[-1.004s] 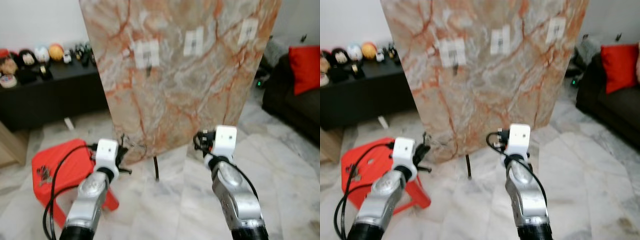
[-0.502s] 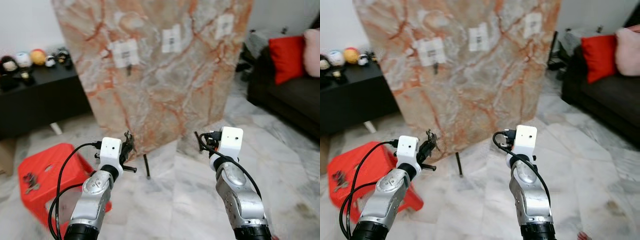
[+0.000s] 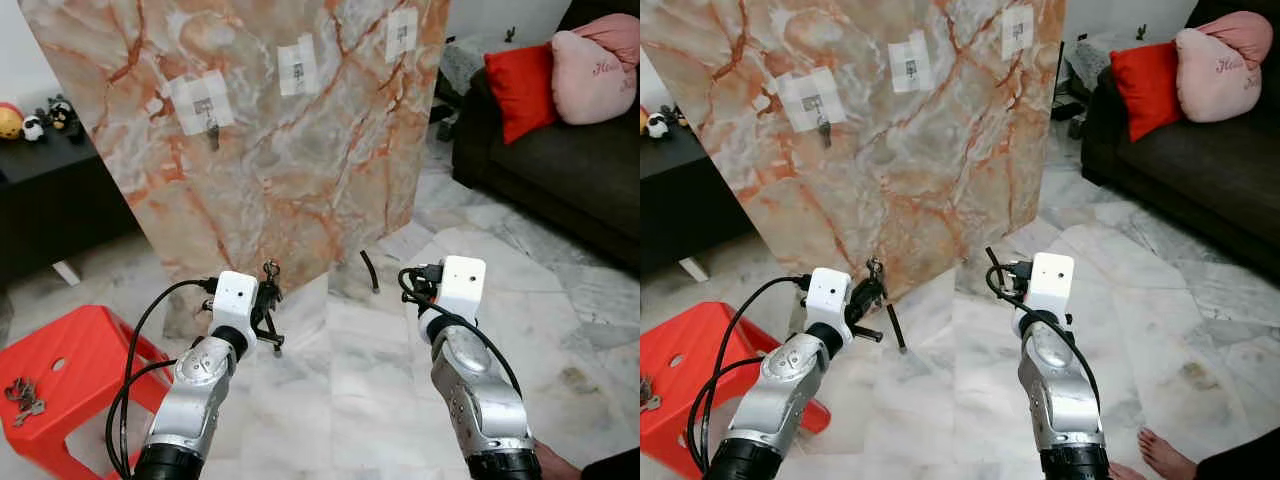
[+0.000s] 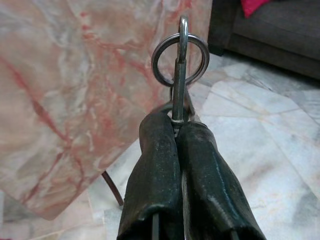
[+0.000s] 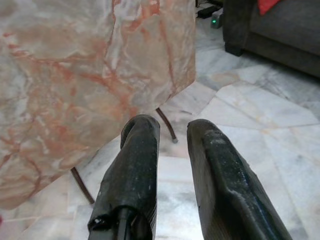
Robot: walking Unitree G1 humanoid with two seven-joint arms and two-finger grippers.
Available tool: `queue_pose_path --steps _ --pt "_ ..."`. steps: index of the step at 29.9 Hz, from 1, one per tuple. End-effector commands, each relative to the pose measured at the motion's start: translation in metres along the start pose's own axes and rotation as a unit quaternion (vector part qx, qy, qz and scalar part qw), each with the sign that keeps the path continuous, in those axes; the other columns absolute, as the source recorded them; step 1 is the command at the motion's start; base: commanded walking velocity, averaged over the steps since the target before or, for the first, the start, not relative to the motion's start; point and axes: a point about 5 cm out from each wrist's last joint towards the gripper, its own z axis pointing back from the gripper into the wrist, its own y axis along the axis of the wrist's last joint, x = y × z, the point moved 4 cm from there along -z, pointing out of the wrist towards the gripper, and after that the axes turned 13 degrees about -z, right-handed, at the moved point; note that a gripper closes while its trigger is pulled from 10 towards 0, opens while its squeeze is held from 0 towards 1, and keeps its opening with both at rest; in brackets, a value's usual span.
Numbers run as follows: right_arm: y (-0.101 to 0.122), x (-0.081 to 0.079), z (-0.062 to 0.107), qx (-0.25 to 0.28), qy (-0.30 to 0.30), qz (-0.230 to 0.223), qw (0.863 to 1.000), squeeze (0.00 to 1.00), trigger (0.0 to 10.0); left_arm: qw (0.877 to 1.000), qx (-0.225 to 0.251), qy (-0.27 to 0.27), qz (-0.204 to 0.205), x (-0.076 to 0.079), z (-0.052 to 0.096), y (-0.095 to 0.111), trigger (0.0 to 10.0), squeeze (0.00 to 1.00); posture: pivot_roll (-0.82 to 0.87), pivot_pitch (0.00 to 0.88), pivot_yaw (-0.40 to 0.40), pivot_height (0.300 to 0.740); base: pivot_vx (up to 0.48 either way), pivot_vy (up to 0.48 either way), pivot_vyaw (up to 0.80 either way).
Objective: Hang keys on a hook
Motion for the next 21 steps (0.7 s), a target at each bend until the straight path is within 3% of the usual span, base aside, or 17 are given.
queue_pose_path --steps 1,7,13,21 --pt "-0.0018 -0.0041 -0.0002 -0.001 0.004 -0.004 1.0 0.0 10.0 1.0 0.014 0.005 -0.012 -0.005 0.0001 0.0072 10.0 0.0 0.07 0.05 0.017 0.74 0.0 0.0 0.0" --pt "0.0023 -0.0072 -0.0014 0.01 0.01 0.0 1.0 0.0 10.0 1.0 0.015 0.001 -0.017 -0.0031 0.0005 0.0063 10.0 0.0 0.07 0.032 0.018 0.74 0.0 0.0 0.0" --pt "0.0009 -0.0062 -0.0021 0.007 0.002 -0.009 1.0 0.0 10.0 1.0 0.016 -0.007 -0.026 0.0002 0.0 0.0067 10.0 0.0 0.07 0.016 0.017 0.74 0.266 0.0 0.0" --pt "-0.0013 -0.0077 -0.0022 0.006 0.007 -0.014 1.0 0.0 10.0 0.999 0.017 -0.008 -0.026 0.0006 0.0006 0.0062 10.0 0.0 0.08 0.003 0.015 0.74 0.28 0.0 -0.78"
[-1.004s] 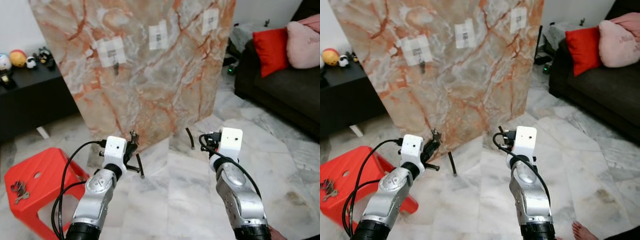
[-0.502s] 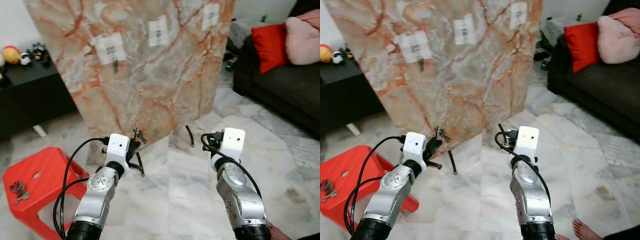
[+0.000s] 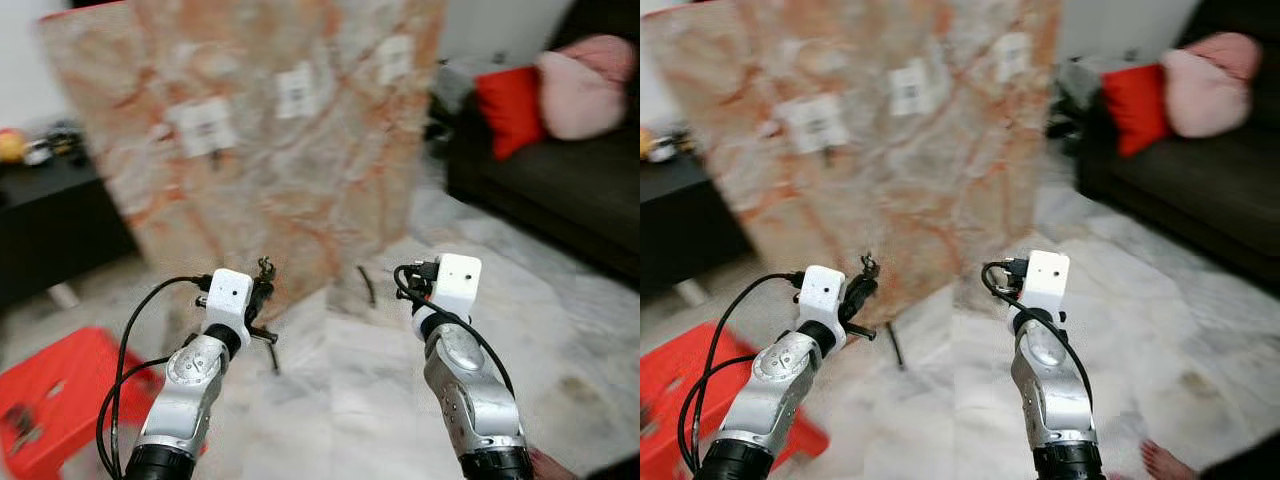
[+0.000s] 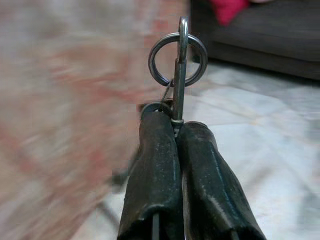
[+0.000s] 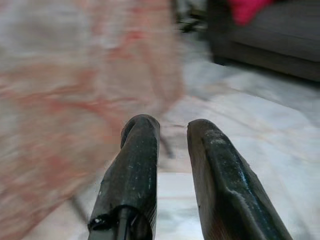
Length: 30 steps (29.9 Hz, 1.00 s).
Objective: Hang keys on a hook
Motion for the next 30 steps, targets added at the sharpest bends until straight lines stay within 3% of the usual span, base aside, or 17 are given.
queue_pose_path --steps 1,15,26,30 --pt "-0.001 0.0 -0.001 -0.002 -0.001 -0.002 1.0 0.0 10.0 1.0 0.009 -0.004 -0.011 0.002 -0.001 0.005 10.0 0.0 0.08 0.003 0.015 0.74 0.292 0.0 -0.78" --pt "0.002 -0.009 -0.001 0.007 0.023 0.024 0.999 0.0 10.0 1.0 0.009 0.002 -0.007 0.0 -0.003 0.006 10.0 0.0 0.07 0.034 0.014 0.74 0.318 0.0 -0.06" --pt "0.0 -0.011 -0.002 0.004 0.03 0.038 0.999 0.0 10.0 1.0 0.012 0.005 -0.008 -0.001 -0.005 0.009 10.0 0.0 0.08 0.04 0.017 0.74 0.319 0.0 0.74" --pt "0.0 -0.011 -0.001 0.004 0.033 0.031 0.999 0.0 10.0 1.0 0.011 0.004 -0.009 0.0 -0.004 0.009 10.0 0.0 0.08 0.041 0.019 0.74 0.317 0.0 0.0"
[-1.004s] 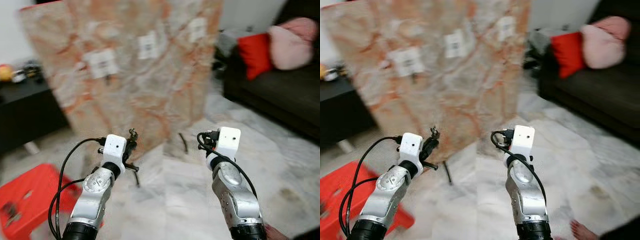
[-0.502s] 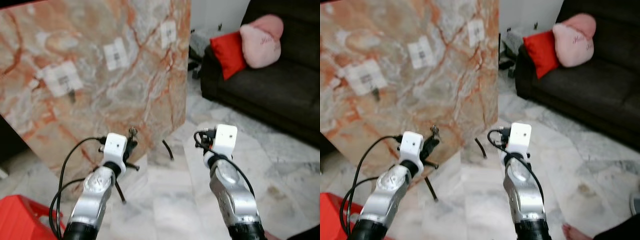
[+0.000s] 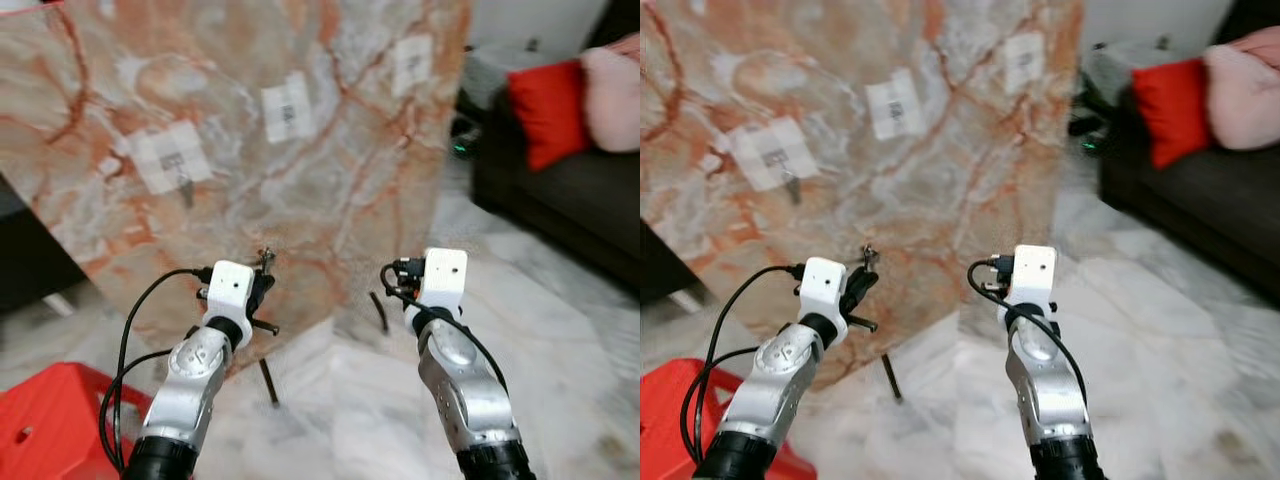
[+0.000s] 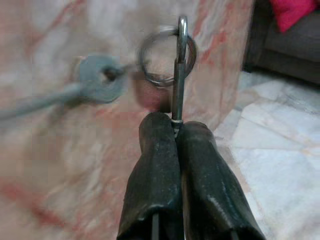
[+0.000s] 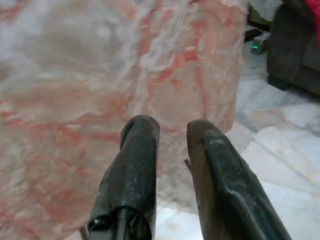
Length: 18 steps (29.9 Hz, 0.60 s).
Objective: Hang keys on a hook
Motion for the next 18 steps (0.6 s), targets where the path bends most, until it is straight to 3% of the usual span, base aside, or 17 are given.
queue_pose_path --steps 1,18 --pt "0.0023 -0.0066 -0.0001 0.004 0.009 -0.004 1.0 0.0 10.0 1.0 0.006 0.004 -0.014 -0.0056 -0.0002 0.0043 10.0 0.0 0.08 0.039 0.017 0.74 0.322 0.0 0.0" --pt "0.0006 0.0001 -0.0019 0.0 -0.009 -0.007 1.0 0.0 10.0 1.0 0.009 -0.008 -0.015 0.0015 -0.0011 0.006 10.0 0.0 0.07 0.023 0.017 0.74 0.32 0.0 0.0"
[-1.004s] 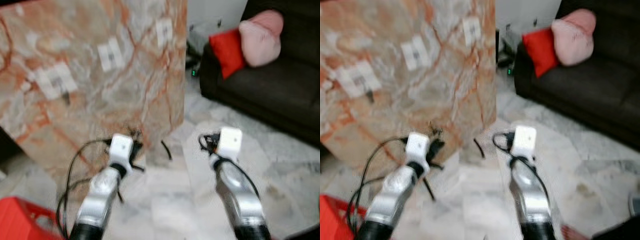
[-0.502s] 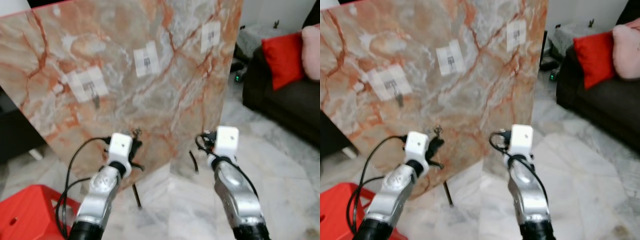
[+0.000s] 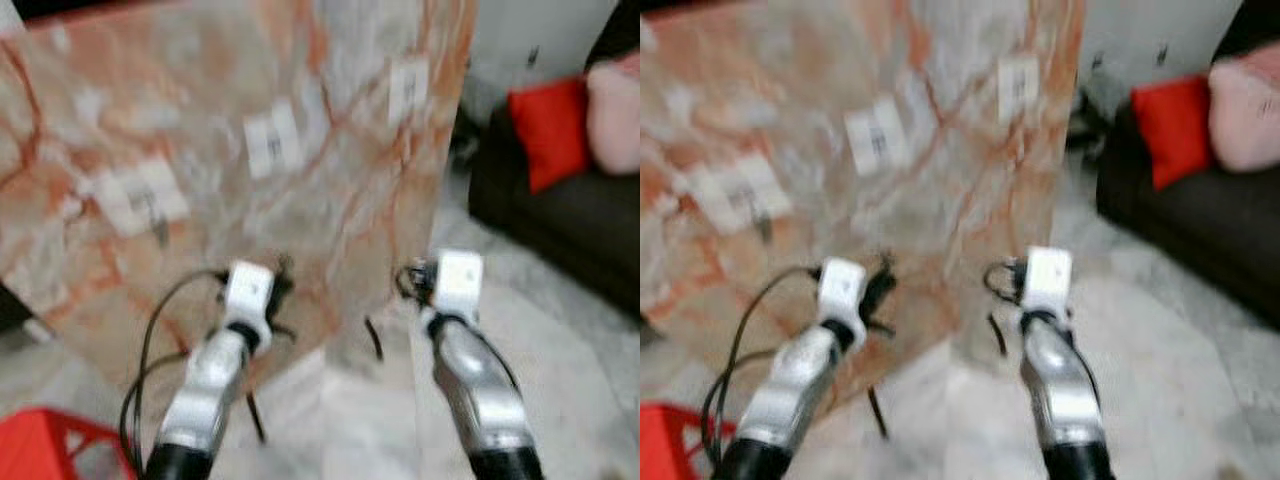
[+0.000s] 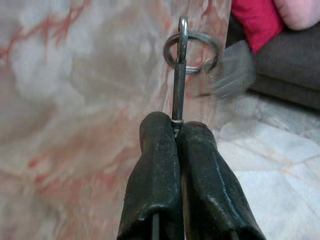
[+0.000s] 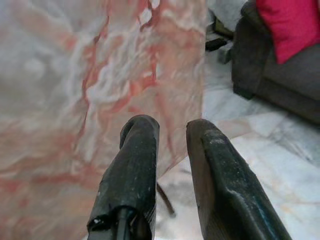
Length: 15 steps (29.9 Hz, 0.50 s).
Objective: Hang keys on a hook
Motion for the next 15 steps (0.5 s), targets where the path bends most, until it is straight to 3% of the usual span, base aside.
queue_pose_path --steps 1,15 --pt "-0.004 -0.01 0.0 -0.006 0.01 0.0 1.0 0.0 10.0 1.0 -0.001 0.009 -0.014 -0.009 0.002 0.0 10.0 0.0 0.07 0.023 0.017 0.74 0.319 0.0 0.0" --pt "-0.011 -0.008 0.002 -0.019 0.01 0.0 1.0 0.0 10.0 0.999 0.025 0.028 -0.02 -0.017 0.001 0.018 10.0 0.0 0.08 0.04 0.016 0.74 0.321 0.0 0.0"
